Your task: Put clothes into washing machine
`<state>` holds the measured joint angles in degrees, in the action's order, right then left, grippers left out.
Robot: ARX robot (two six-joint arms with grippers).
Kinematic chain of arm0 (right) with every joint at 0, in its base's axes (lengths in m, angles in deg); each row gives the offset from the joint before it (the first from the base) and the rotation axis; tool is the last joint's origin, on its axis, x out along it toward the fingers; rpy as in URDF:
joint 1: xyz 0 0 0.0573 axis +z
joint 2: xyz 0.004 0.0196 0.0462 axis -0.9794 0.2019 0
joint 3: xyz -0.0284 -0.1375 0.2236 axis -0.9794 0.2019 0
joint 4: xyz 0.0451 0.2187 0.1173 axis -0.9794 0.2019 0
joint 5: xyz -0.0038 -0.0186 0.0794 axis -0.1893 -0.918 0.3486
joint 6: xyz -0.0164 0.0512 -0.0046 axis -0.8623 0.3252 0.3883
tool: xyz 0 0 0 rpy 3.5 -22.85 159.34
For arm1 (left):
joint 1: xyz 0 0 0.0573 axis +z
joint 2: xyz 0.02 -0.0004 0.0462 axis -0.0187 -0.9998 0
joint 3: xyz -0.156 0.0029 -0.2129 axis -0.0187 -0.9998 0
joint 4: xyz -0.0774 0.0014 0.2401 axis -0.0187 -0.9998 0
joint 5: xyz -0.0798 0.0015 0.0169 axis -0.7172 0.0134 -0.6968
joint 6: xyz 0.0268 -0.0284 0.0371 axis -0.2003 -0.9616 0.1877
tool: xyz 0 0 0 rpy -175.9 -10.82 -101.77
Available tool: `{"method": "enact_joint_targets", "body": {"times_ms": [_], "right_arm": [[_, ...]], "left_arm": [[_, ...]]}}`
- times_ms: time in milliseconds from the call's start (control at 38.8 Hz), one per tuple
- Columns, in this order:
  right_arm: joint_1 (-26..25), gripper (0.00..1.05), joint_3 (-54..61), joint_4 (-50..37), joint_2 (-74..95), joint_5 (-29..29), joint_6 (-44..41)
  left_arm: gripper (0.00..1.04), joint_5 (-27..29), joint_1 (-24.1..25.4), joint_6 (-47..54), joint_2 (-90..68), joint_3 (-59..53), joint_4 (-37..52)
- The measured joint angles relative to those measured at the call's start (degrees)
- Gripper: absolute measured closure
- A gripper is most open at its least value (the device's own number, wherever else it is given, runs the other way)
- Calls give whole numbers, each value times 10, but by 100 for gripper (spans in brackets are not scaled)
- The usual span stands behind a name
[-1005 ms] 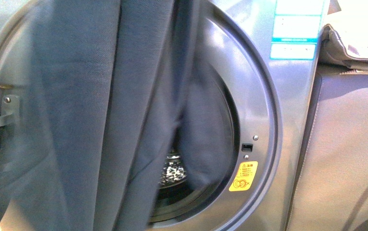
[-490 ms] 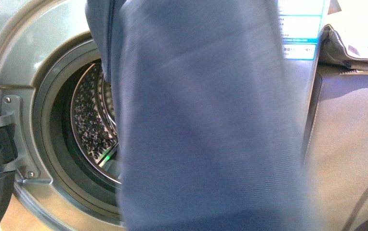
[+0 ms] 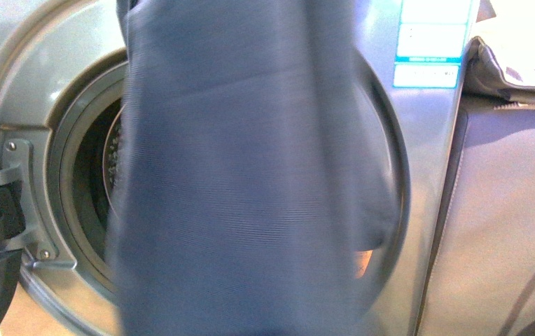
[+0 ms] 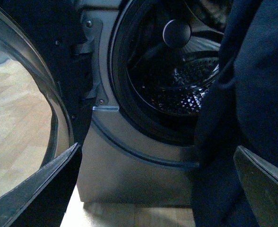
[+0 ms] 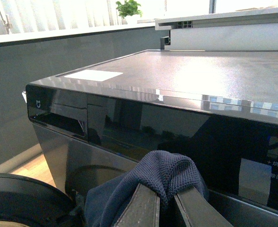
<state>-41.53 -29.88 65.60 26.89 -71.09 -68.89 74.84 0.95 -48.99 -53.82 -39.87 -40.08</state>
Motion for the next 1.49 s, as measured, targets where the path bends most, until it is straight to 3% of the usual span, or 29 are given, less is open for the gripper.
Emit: {"method": "enact_joint_targets", "body": {"times_ms": [438,490,644,722,876,953,1495], "right_arm": [[0,102,0,0,0,0,0],[0,102,0,0,0,0,0],[0,102,0,0,0,0,0],[0,102,0,0,0,0,0],[0,102,0,0,0,0,0],[0,102,0,0,0,0,0],[0,102,0,0,0,0,0]], "left_arm": [[7,-12,6,1,-3,0,-2],[7,-113,45,3,-35,7,12],[7,-236,124,0,-149,54,125],[7,-280,125,-7,-184,71,174],[7,-429,128,-33,-264,78,271],[7,-467,117,-34,-305,78,311],[7,-421,-35,15,-633,72,594]]}}
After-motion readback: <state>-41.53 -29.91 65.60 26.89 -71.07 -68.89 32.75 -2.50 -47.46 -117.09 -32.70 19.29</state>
